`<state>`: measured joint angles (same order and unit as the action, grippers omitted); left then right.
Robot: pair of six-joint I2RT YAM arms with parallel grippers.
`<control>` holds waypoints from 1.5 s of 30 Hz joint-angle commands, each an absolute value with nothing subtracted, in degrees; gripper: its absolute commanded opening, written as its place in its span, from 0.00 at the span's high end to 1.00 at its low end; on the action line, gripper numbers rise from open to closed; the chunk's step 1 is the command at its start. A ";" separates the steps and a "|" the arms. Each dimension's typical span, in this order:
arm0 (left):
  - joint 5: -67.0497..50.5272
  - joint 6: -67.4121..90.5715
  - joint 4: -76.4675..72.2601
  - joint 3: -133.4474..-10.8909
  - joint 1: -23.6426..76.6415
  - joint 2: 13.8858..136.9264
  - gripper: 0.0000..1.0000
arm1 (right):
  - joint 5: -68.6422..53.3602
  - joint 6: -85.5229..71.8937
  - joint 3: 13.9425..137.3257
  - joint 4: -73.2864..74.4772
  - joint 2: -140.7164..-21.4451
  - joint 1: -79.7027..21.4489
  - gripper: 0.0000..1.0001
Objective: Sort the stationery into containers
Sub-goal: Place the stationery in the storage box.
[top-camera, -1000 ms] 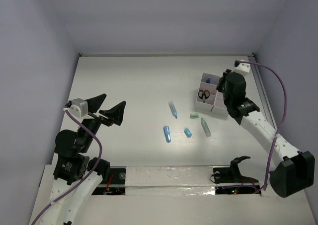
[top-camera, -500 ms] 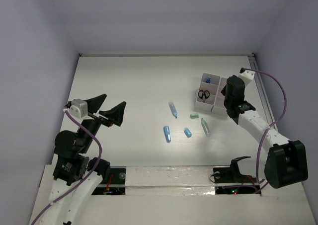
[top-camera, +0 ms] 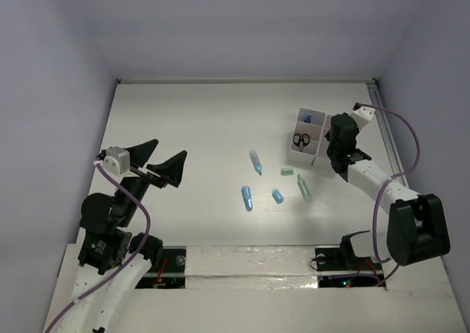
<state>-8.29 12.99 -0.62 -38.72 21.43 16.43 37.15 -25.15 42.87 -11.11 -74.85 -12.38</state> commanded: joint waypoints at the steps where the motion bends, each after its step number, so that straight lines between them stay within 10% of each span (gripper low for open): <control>1: -8.79 13.45 -3.43 -39.82 21.80 17.14 0.01 | 39.20 -26.72 42.45 -15.73 -75.15 -12.04 0.98; 45: -8.79 13.18 -3.43 -39.90 21.27 18.37 0.01 | 38.50 -27.51 40.25 -18.10 -76.82 -12.04 0.69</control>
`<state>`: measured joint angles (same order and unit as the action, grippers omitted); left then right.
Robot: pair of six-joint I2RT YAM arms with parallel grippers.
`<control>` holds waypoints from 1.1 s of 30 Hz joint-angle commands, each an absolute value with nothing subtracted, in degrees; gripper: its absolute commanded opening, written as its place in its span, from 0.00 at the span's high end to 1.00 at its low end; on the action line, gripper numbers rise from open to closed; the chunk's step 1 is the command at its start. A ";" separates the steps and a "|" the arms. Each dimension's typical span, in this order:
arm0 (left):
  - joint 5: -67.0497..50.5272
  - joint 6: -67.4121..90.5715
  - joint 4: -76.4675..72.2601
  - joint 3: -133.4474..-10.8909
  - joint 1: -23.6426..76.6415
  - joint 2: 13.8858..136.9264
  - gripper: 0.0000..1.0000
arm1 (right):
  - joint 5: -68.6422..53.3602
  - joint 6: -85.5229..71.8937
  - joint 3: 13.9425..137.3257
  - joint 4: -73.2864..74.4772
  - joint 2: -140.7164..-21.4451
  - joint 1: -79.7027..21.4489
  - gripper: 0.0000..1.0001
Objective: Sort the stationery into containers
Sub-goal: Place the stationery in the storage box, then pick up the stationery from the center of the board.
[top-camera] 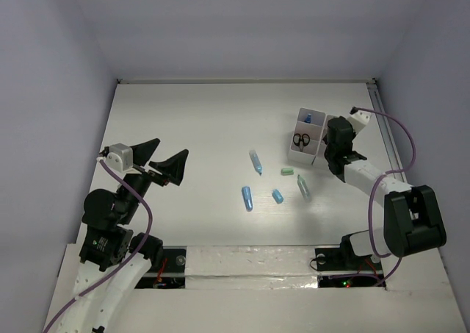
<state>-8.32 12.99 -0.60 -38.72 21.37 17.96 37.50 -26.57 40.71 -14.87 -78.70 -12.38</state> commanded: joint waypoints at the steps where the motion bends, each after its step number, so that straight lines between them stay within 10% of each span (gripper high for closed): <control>1: -8.79 13.18 -3.43 -39.90 21.27 18.28 0.01 | 38.50 -27.51 40.25 -18.02 -76.73 -12.04 0.68; 12: -8.79 13.18 -3.43 -39.90 21.27 18.28 0.01 | 33.59 -25.76 40.52 -16.70 -71.11 -12.04 0.63; 27: -9.14 13.45 -3.78 -39.81 21.27 18.72 0.01 | -13.88 -18.81 50.18 6.67 -77.94 -35.23 0.64; 33: -9.14 13.62 -3.69 -39.73 20.74 18.72 0.01 | -11.60 -17.58 54.40 13.88 -86.38 -43.32 0.45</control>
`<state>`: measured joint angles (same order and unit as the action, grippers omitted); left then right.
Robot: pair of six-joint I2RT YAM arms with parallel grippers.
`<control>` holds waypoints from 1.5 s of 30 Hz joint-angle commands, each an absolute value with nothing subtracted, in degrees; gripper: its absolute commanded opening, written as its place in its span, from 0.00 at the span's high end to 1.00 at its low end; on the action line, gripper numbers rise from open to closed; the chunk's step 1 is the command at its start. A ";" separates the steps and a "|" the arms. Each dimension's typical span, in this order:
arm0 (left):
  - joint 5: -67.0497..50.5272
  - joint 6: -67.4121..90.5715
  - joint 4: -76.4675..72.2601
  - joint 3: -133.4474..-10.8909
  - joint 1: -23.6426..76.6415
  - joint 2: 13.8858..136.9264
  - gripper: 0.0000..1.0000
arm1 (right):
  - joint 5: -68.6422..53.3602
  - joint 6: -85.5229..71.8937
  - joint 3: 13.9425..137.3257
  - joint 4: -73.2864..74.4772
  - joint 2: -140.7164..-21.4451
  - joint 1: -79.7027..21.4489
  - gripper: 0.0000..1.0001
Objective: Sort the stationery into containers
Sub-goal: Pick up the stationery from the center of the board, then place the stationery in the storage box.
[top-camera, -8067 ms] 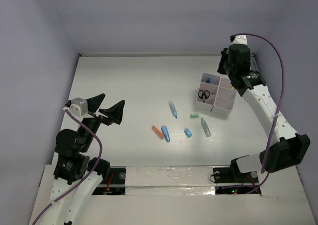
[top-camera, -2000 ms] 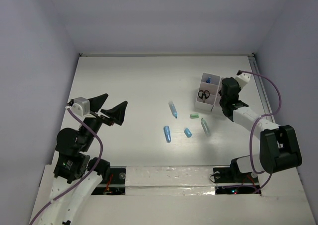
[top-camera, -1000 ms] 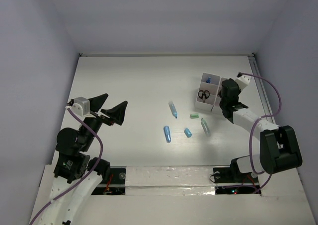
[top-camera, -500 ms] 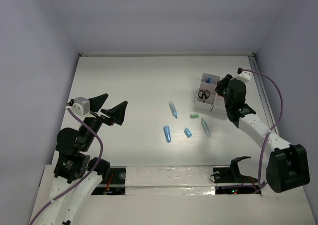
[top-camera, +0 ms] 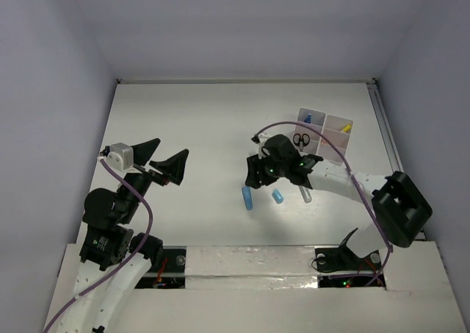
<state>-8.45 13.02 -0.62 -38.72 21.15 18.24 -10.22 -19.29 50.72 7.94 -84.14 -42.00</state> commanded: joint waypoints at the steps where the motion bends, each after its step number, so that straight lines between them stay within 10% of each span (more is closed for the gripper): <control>1: -9.14 13.54 -3.78 -39.73 20.74 18.72 0.01 | -10.82 -17.49 55.01 14.58 -87.35 -44.03 0.40; 15: -9.58 13.54 -3.78 -39.73 20.74 17.93 0.01 | -2.12 -19.86 63.10 16.87 -102.65 -52.20 0.34; 23: -9.32 13.45 -3.52 -39.81 20.74 17.05 0.01 | 11.77 -19.60 68.03 24.96 -105.03 -54.58 0.86; 28: -9.14 13.45 -3.43 -39.82 20.74 16.79 0.01 | 19.66 -19.25 69.43 23.39 -99.07 -54.58 0.89; 45: -9.58 13.27 -3.52 -39.81 21.27 16.35 0.01 | 30.59 -23.90 44.23 -15.26 -68.12 -14.45 0.89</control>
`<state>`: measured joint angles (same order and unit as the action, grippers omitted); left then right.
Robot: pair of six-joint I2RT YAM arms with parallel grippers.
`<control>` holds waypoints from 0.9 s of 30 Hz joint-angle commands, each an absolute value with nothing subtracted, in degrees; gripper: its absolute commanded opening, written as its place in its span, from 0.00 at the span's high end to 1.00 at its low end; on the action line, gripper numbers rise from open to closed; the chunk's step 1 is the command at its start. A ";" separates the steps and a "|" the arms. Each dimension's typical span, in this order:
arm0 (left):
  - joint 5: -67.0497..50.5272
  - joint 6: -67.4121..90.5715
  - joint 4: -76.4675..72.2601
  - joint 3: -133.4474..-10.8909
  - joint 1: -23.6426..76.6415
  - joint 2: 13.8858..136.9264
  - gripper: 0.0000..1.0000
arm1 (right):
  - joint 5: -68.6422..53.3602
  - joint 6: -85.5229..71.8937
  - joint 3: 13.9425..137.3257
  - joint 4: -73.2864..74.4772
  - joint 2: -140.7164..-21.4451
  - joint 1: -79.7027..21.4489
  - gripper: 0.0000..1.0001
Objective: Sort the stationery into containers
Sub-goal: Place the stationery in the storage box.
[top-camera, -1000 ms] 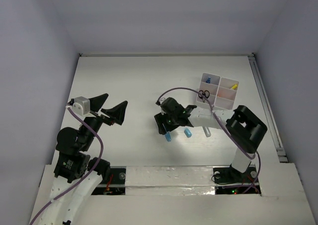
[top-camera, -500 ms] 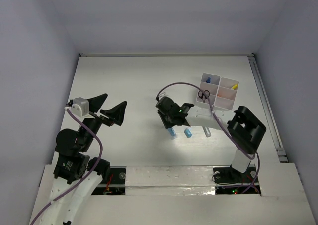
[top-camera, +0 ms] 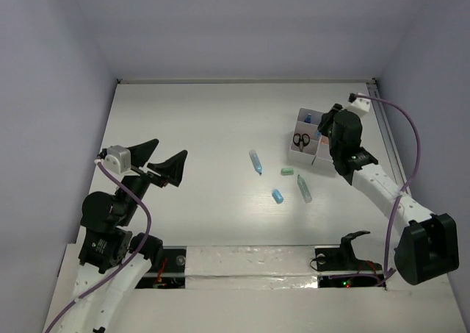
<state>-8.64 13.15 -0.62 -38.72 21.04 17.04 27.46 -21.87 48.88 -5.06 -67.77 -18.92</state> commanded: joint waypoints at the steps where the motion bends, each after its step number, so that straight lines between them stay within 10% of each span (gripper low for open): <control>1: -9.58 13.18 -3.52 -39.81 21.27 16.35 0.01 | 30.50 -24.17 43.08 -16.86 -67.77 -13.20 0.89; 27: -9.84 13.10 -3.69 -39.81 21.80 17.31 0.01 | 41.40 -20.39 35.59 -34.80 -76.29 -9.23 0.80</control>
